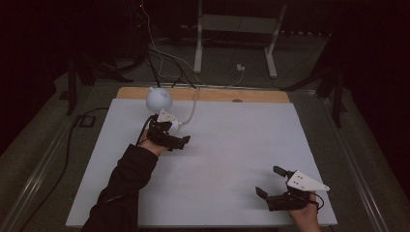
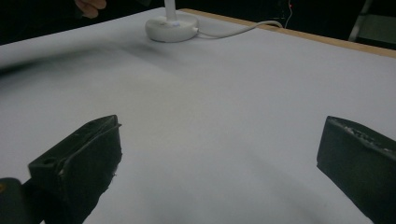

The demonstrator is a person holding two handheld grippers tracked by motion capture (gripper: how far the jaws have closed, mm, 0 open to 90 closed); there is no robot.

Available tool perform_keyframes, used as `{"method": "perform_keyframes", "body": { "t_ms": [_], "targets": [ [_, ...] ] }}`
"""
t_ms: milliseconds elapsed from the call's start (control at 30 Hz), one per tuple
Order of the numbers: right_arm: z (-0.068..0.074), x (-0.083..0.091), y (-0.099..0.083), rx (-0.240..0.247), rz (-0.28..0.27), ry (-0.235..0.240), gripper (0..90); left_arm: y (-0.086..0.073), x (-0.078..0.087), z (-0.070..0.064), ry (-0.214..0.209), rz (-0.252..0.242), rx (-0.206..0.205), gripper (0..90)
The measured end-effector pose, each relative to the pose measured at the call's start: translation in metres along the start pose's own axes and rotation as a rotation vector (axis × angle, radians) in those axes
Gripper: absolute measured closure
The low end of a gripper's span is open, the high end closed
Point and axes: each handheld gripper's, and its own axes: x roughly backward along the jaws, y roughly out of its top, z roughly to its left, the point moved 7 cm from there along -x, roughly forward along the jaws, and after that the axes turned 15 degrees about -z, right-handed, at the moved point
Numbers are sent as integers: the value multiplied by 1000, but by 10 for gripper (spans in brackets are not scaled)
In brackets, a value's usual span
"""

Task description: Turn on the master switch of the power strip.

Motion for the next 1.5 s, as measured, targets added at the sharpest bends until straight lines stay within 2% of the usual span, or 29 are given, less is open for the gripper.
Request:
{"method": "perform_keyframes", "body": {
  "t_ms": [200, 233, 367, 400, 500, 700, 900, 1133, 1367, 1500],
  "targets": [
    [1, 0, 0, 2, 1, 1, 0, 8, 9, -7, -18, -21, -13, 2],
    [1, -1, 0, 1, 2, 1, 0, 10, 13, -11, -41, -29, -10, 2],
    [1, -1, 0, 2, 3, 2, 0, 12, 19, -15, -48, -39, -23, 2],
    [1, -1, 0, 2, 3, 2, 0, 13, 23, -19, -69, -45, -18, 2],
    [1, -1, 0, 4, 4, 2, 0, 11, 27, -22, -75, -44, -22, 2],
    [1, -1, 0, 3, 2, 2, 0, 3, 37, -26, -88, -34, -34, 2],
    [1, -1, 0, 3, 2, 1, 0, -3, 51, -30, -107, -43, -31, 2],
    [1, -1, 0, 5, 2, 1, 0, -18, 63, -35, -118, -30, -37, 2],
    [1, -1, 0, 3, 3, 3, 0, -35, 74, -41, -147, -11, -48, 2],
    [1, -1, 0, 3, 4, 3, 0, -42, 80, -42, -153, -10, -41, 2]
  ]
}}
